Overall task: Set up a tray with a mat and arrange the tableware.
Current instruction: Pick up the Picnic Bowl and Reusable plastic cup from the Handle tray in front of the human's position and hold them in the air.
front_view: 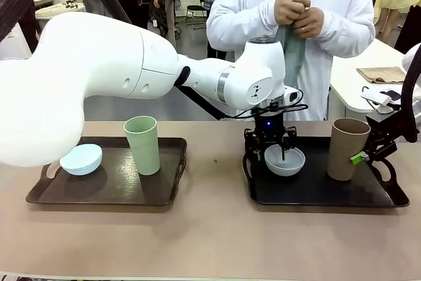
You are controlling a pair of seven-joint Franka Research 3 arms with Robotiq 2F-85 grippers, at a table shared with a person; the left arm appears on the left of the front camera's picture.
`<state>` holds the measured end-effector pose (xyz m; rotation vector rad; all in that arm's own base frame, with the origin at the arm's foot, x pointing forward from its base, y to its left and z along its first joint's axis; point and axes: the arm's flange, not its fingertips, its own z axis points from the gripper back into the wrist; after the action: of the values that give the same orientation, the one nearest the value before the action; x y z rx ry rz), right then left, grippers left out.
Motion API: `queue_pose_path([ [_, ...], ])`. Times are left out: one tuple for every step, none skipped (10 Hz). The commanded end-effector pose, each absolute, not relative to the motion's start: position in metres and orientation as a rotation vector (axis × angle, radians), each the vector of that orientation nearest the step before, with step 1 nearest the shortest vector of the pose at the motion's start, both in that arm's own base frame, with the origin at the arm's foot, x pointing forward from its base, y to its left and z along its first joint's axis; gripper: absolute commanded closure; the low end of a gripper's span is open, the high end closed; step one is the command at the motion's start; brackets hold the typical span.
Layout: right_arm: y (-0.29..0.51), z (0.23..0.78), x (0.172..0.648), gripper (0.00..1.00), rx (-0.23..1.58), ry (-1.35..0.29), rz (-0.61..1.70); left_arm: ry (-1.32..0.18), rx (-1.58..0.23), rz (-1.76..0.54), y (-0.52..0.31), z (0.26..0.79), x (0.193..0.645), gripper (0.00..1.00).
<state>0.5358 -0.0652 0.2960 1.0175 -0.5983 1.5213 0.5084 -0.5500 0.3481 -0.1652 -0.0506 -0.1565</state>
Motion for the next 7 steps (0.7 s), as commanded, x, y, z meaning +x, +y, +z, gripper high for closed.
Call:
queue_pose_path([
  [-0.0643, 0.2898, 0.5340, 1.00, 1.021, -0.600, 1.541, -0.015, -0.182, -0.148, -0.5547, 0.3491, 0.5146, 1.00],
  [-0.0643, 0.2908, 0.5331, 1.00, 1.021, -0.605, 1.551, -0.012, -0.179, -0.146, -0.5550, 0.3483, 0.5143, 0.94],
  [-0.0651, 0.2903, 0.5328, 0.74, 1.023, -0.610, 1.556, -0.011, -0.174, -0.145, -0.5551, 0.3478, 0.5140, 1.00],
  [-0.0655, 0.2896, 0.5330, 0.74, 1.022, -0.614, 1.558, -0.011, -0.167, -0.144, -0.5548, 0.3476, 0.5140, 1.00],
  [-0.0660, 0.2891, 0.5327, 1.00, 1.023, -0.616, 1.561, -0.005, -0.159, -0.142, -0.5545, 0.3464, 0.5136, 1.00],
  [-0.0673, 0.2890, 0.5331, 0.74, 1.020, -0.619, 1.561, -0.002, -0.156, -0.139, -0.5543, 0.3460, 0.5132, 1.00],
  [-0.0704, 0.2895, 0.5337, 1.00, 1.014, -0.627, 1.561, -0.005, -0.130, -0.137, -0.5536, 0.3448, 0.5119, 1.00],
])
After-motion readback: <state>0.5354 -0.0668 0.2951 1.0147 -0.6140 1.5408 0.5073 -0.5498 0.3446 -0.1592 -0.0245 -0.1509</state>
